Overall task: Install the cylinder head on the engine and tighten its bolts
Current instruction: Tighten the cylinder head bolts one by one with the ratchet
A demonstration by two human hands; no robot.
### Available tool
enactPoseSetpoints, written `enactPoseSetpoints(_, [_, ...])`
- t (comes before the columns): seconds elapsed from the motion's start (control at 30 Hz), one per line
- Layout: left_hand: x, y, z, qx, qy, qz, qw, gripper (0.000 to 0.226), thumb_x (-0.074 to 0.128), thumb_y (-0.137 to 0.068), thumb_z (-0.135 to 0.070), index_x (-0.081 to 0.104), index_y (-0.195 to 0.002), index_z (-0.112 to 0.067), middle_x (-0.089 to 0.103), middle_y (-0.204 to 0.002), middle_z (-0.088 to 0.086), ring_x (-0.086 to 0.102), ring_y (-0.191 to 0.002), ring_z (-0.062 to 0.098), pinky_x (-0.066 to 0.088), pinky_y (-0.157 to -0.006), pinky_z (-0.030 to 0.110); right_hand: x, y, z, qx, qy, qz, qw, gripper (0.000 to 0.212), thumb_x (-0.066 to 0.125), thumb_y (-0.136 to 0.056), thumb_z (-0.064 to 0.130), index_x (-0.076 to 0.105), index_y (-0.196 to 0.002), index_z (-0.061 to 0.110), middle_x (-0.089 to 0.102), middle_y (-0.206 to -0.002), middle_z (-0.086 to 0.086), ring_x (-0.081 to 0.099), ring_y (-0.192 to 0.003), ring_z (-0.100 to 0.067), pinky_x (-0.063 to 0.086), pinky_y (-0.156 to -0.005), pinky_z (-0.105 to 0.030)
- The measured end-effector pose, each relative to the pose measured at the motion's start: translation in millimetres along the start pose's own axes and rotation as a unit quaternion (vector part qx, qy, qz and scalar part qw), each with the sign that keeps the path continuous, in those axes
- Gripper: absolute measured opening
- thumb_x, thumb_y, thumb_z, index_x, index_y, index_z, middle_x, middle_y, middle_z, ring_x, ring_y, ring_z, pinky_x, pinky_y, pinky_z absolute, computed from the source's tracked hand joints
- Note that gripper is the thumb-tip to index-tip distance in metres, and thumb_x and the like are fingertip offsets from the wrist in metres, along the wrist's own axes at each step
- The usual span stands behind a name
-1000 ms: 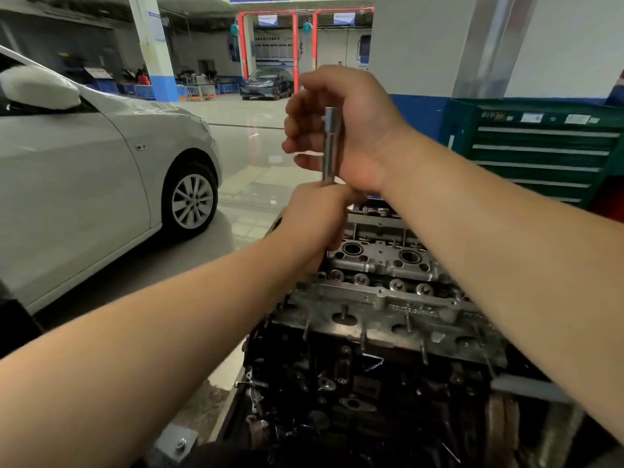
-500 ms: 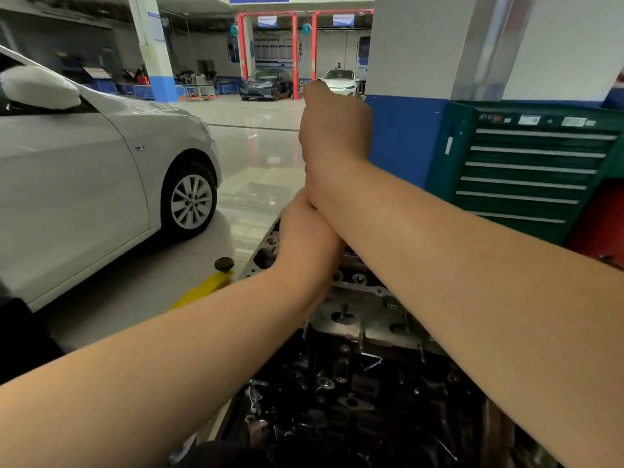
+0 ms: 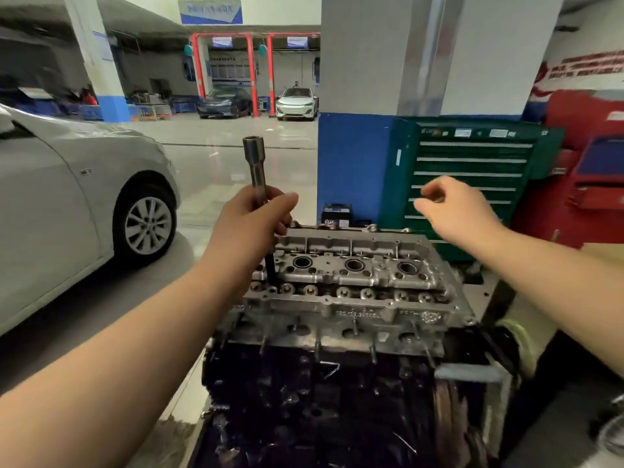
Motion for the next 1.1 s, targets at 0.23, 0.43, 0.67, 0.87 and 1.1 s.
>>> enactPoseSetpoints(0.23, [9.1,-8.3,-35.0,0.074,0.083,-0.045,0.993,0.019,0.067,-0.093,-0.045,0.064,-0.088,-0.027,0.058,-0.061,-0.004,0.052,-0.051,0.015,0.043,-0.049,0.029,-17.7,25.1,-203.1,0.269,0.235,0.069,0.931,0.063,0.058,-0.096,0.054,0.046,-0.144,0.017,0.049,-0.149,-0.014,0.045,-0.137,-0.039,0.041,-0.108,-0.05])
enactPoseSetpoints(0.43, [23.7,-9.8,-34.3,0.052,0.117,-0.063,0.99,0.024,0.068,-0.095,-0.037,0.053,-0.079,-0.029,0.042,-0.057,-0.009,0.034,-0.047,0.011,0.028,-0.048,0.027,-11.7,22.4,-213.4,0.182,0.315,0.032,0.931,0.05,0.052,-0.1,0.049,0.05,-0.136,0.015,0.056,-0.138,-0.013,0.05,-0.129,-0.036,0.045,-0.098,-0.048])
enactPoseSetpoints(0.67, [27.1,-6.7,-36.6,0.058,0.131,-0.07,0.987,0.029,0.064,-0.101,-0.026,0.048,-0.077,-0.026,0.038,-0.056,-0.005,0.029,-0.047,0.013,0.022,-0.048,0.028,2.2,21.9,-206.3,0.088,0.324,0.081,0.939,0.029,0.054,-0.105,0.039,0.032,-0.107,0.02,0.055,-0.121,-0.013,0.06,-0.104,-0.038,0.045,-0.071,-0.046])
enactPoseSetpoints(0.87, [25.6,-9.0,-34.8,0.054,0.13,-0.066,0.988,0.031,0.065,-0.1,-0.026,0.047,-0.075,-0.026,0.038,-0.059,-0.003,0.03,-0.047,0.013,0.024,-0.047,0.025,-11.7,8.4,-152.3,0.153,0.111,0.046,0.981,0.037,0.053,-0.106,0.043,0.061,-0.11,0.007,0.07,-0.11,-0.018,0.065,-0.094,-0.038,0.052,-0.077,-0.042])
enactPoseSetpoints(1.1, [21.4,-15.4,-28.6,0.055,0.11,-0.04,0.992,0.028,0.067,-0.097,-0.03,0.05,-0.075,-0.024,0.045,-0.056,-0.006,0.037,-0.047,0.012,0.034,-0.046,0.024,-35.2,-4.0,26.0,0.052,-0.212,0.127,0.968,0.035,0.048,-0.108,0.043,0.062,-0.113,0.011,0.068,-0.093,-0.009,0.054,-0.056,-0.017,0.042,-0.049,-0.029])
Point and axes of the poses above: each hand's wrist, its own y-axis away from the middle knuckle, its own x-axis out of the palm, z = x × y, the point moved 5 cm from there along -y, towards the middle knuckle
